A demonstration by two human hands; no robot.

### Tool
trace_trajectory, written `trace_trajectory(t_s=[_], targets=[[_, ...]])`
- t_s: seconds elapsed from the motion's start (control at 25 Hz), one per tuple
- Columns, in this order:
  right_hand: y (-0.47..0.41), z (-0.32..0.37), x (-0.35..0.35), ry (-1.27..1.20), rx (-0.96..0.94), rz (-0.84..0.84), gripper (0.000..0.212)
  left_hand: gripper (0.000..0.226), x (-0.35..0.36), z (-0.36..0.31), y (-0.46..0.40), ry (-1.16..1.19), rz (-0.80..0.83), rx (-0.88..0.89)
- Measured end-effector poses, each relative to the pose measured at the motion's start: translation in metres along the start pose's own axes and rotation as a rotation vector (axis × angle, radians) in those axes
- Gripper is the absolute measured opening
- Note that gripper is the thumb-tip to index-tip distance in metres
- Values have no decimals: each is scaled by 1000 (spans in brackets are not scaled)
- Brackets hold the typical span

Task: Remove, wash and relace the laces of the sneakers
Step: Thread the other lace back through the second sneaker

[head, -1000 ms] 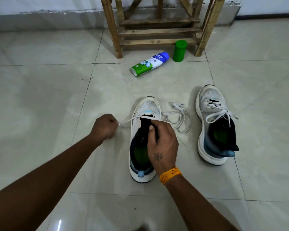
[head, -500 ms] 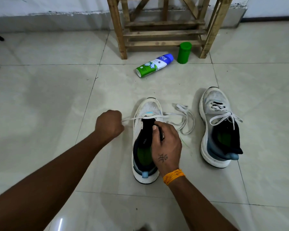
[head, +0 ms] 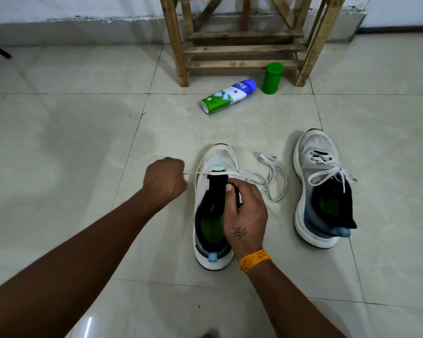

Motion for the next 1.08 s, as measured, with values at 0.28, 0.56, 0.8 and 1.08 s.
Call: trace_trajectory(t_s=[0.28, 0.56, 0.8, 1.08], targets=[[0, 1, 0, -5, 2, -10, 22, 11, -1, -30, 8, 36, -204, 295], [0, -1, -2, 0, -7, -9, 23, 3, -1, 10, 10, -81, 102, -96], [1, -2, -1, -8, 16, -24, 23, 5, -15, -46, -1, -22, -110, 304], [0, -1, -4, 18, -26, -10, 22, 23, 1, 13, 6, -78, 121, -62]])
Point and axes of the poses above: each hand's wrist, its own y-axis away from the middle knuckle, its own x-axis out of the palm, z = x × y, the point moved 6 cm from there along -y, towards the middle knuckle, and after that the axes turned 7 degrees about x, right-handed, at the moved point
